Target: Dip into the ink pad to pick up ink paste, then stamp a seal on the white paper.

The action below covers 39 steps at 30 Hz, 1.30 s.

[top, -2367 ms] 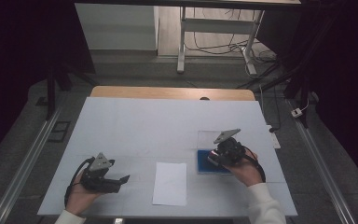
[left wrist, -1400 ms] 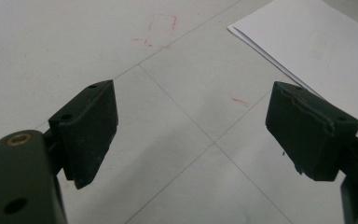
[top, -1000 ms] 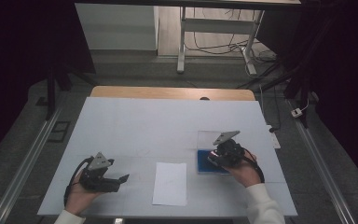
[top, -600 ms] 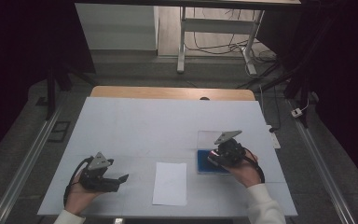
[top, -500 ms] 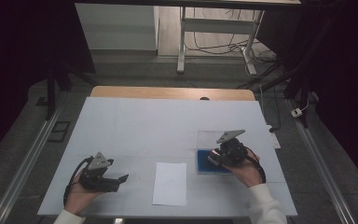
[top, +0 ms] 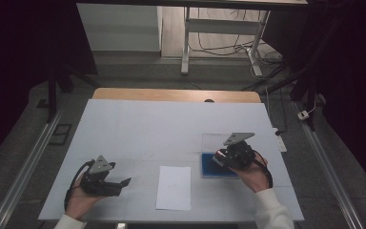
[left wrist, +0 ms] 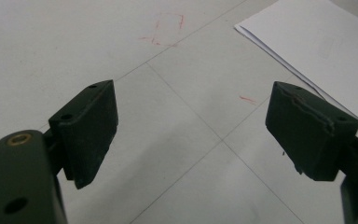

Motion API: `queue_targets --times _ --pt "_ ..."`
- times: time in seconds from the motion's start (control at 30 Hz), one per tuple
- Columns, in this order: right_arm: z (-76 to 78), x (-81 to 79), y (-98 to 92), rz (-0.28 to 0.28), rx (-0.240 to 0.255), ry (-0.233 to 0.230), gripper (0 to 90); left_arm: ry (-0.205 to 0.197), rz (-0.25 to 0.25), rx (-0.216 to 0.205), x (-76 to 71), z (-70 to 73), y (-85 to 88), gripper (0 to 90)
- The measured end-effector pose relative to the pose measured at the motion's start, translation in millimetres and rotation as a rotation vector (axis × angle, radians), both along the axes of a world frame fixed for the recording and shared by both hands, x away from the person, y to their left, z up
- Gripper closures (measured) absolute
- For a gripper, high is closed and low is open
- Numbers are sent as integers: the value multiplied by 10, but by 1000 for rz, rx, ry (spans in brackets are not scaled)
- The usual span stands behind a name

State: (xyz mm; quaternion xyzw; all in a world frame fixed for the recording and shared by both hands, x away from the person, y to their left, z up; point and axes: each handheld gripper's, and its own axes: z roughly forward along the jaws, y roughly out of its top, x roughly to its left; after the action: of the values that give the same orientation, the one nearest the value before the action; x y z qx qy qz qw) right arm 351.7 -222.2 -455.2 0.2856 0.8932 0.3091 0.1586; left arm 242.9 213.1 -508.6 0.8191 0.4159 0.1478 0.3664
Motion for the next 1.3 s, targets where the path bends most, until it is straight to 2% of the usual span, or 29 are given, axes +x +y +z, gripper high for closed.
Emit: queue_targets --times 0.07,0.17,0.3,0.57,0.73,1.07,1.3 --pt "17 -8 0 1 -2 -9 701 -1 0 0 0 2 2 175" --pt "41 -15 -13 6 22 -9 701 -2 0 -1 -2 2 3 175" --pt "78 -19 -26 11 68 13 701 -3 0 -1 -3 5 6 175" --pt "161 -56 4 38 120 -2 701 -4 0 1 -1 1 6 175" --pt "230 -92 33 50 173 2 701 -4 0 2 -2 4 9 175" --pt "276 -154 144 82 177 -17 701 -6 2 3 -2 9 16 174" --pt "301 -190 207 111 188 -13 701 -6 0 8 -2 5 14 175"
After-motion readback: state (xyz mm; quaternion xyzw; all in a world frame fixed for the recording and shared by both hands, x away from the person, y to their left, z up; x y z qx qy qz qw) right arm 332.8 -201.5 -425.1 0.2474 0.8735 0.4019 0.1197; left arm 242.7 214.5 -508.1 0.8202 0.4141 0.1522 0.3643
